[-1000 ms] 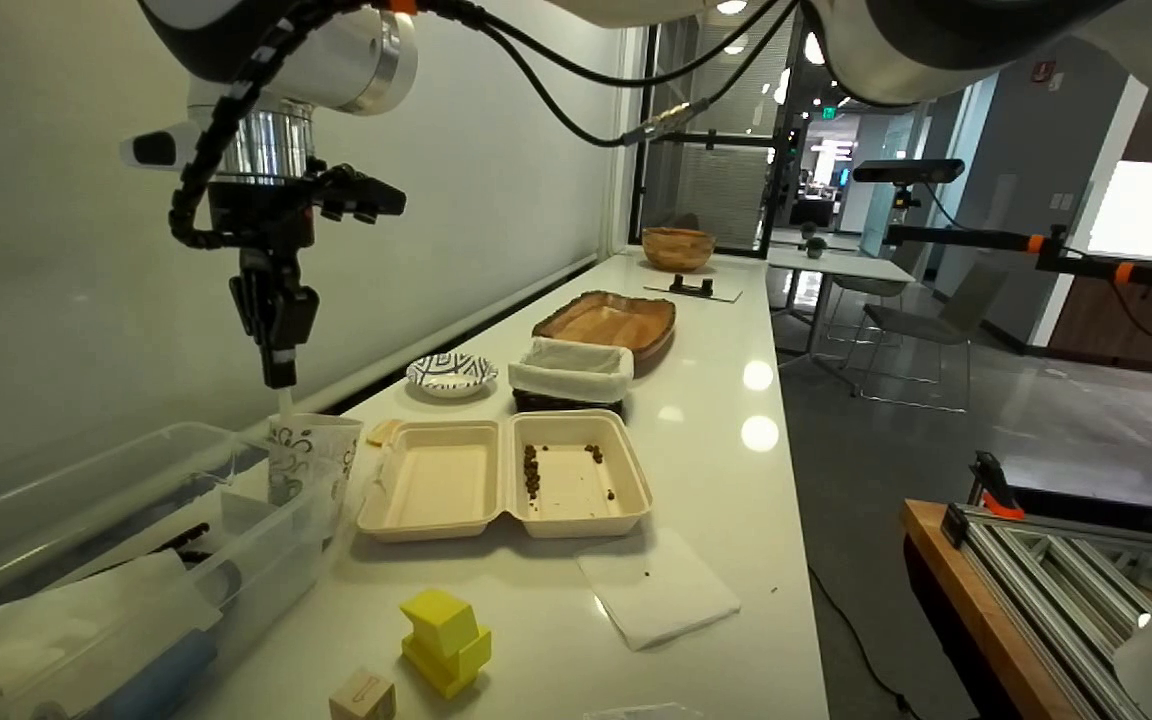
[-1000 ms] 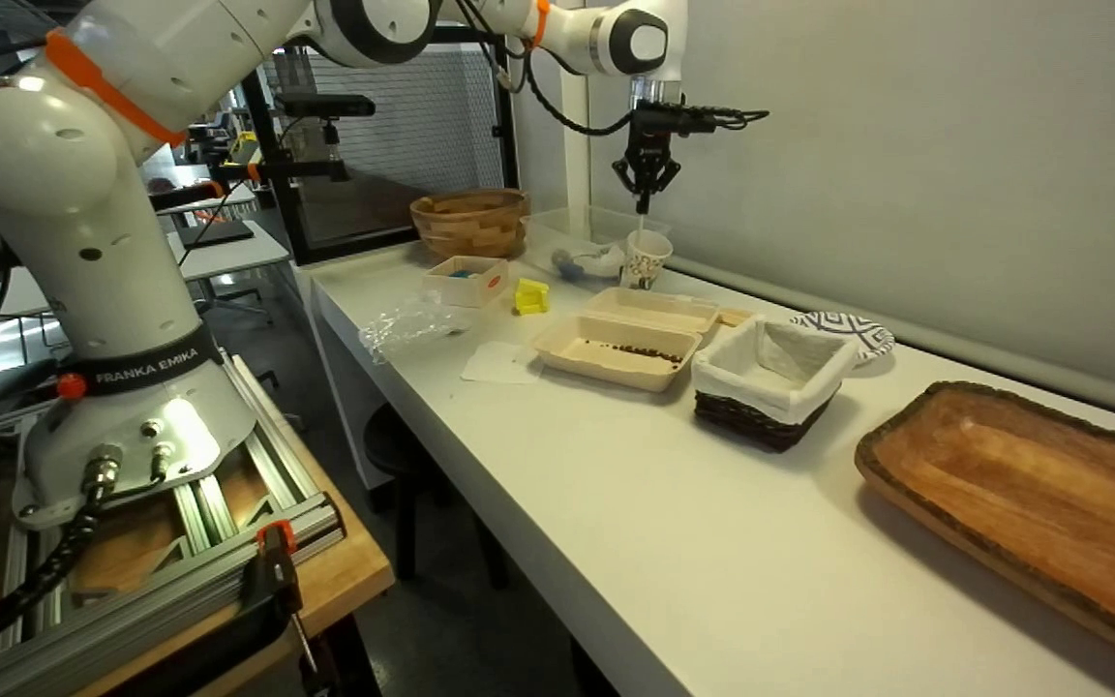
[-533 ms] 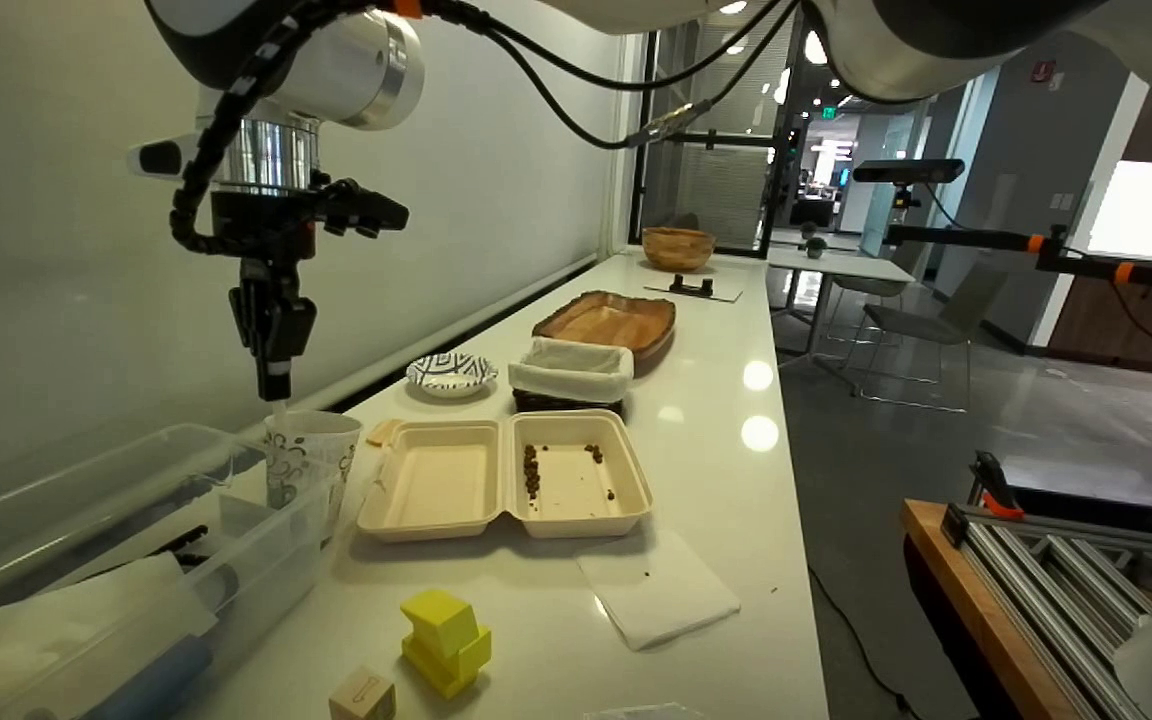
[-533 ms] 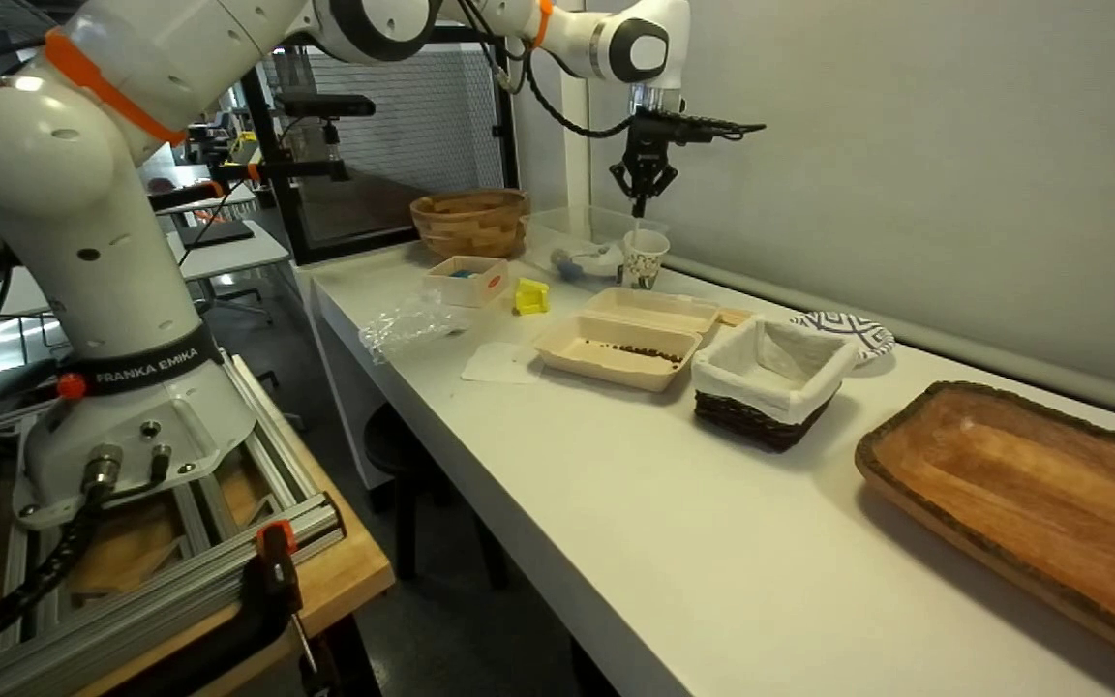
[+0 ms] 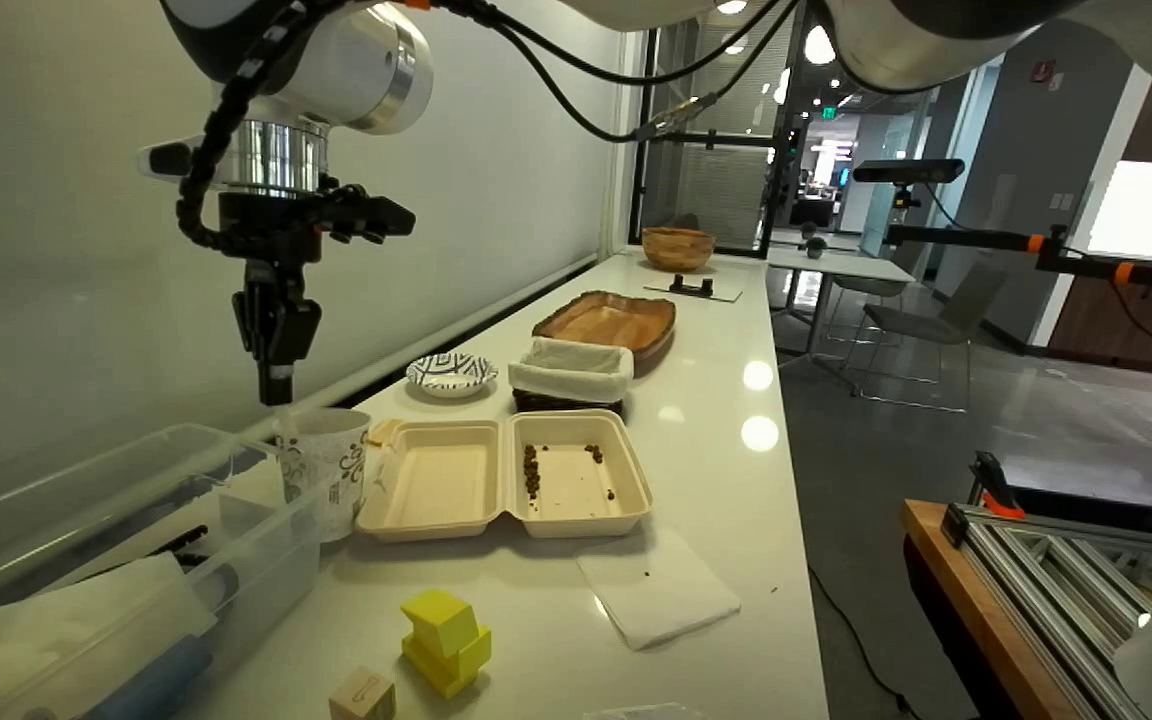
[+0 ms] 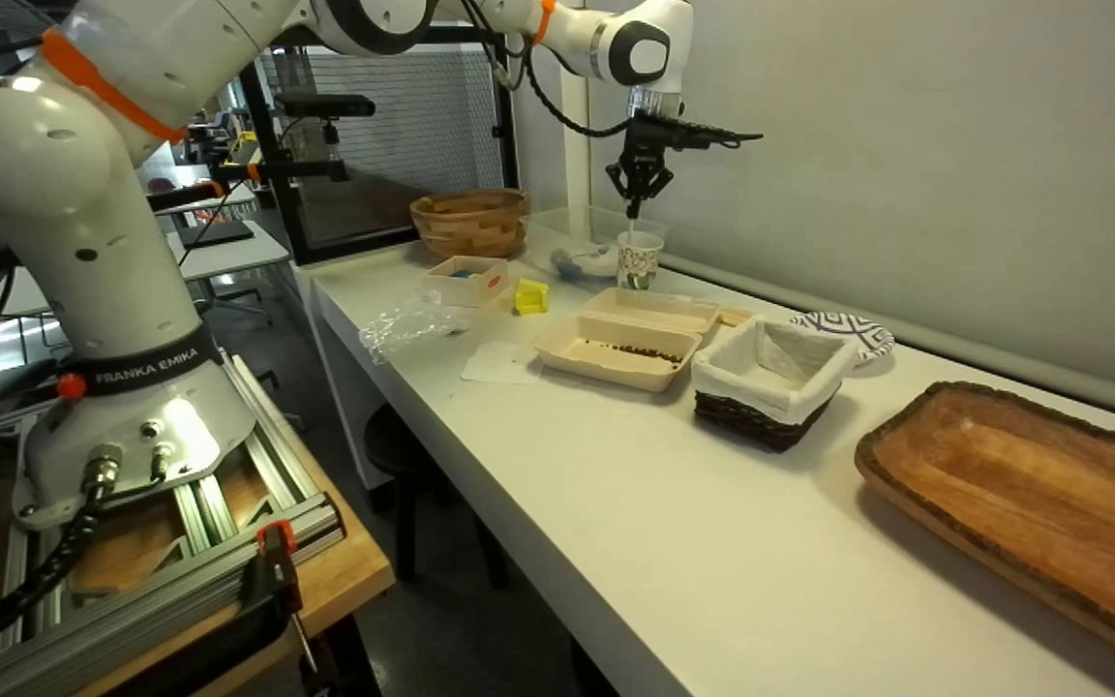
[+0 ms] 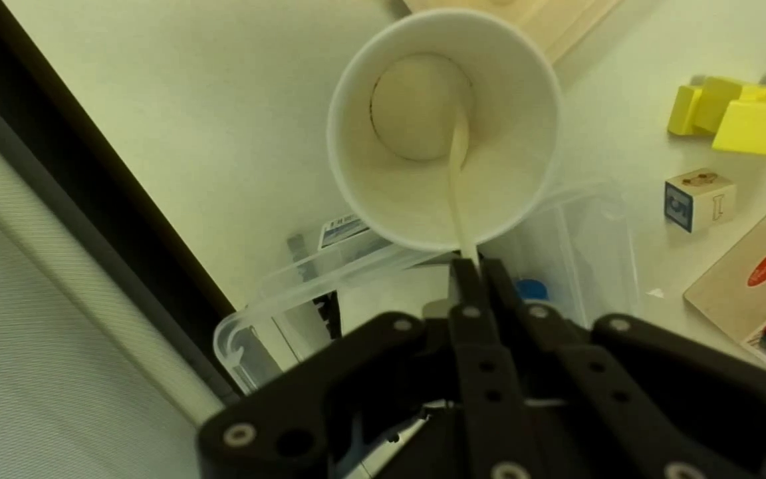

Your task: Stir the contents of the paper cup with the plastic spoon

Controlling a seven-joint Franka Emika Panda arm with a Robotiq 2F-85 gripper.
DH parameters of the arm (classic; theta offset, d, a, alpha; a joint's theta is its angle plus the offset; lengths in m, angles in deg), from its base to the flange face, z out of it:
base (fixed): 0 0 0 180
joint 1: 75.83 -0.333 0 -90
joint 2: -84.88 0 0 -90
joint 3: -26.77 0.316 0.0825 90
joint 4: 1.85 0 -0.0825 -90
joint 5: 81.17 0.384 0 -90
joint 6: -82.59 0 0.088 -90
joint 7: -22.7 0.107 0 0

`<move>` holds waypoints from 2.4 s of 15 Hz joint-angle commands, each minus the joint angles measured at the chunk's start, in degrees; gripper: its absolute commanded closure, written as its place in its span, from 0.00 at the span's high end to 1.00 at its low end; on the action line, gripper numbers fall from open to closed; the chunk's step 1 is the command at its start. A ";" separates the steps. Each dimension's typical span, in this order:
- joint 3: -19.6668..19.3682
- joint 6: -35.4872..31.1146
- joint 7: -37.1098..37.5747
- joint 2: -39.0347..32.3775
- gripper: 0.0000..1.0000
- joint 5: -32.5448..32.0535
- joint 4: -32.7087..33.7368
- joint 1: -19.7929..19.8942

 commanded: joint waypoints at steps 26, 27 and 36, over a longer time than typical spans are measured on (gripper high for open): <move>-1.58 -19.92 -1.09 2.88 0.01 -9.80 -9.97 1.09; -1.92 -21.27 -0.95 2.96 0.01 -10.54 -10.28 0.97; -4.68 -32.22 1.87 4.58 0.01 -15.61 -15.03 0.47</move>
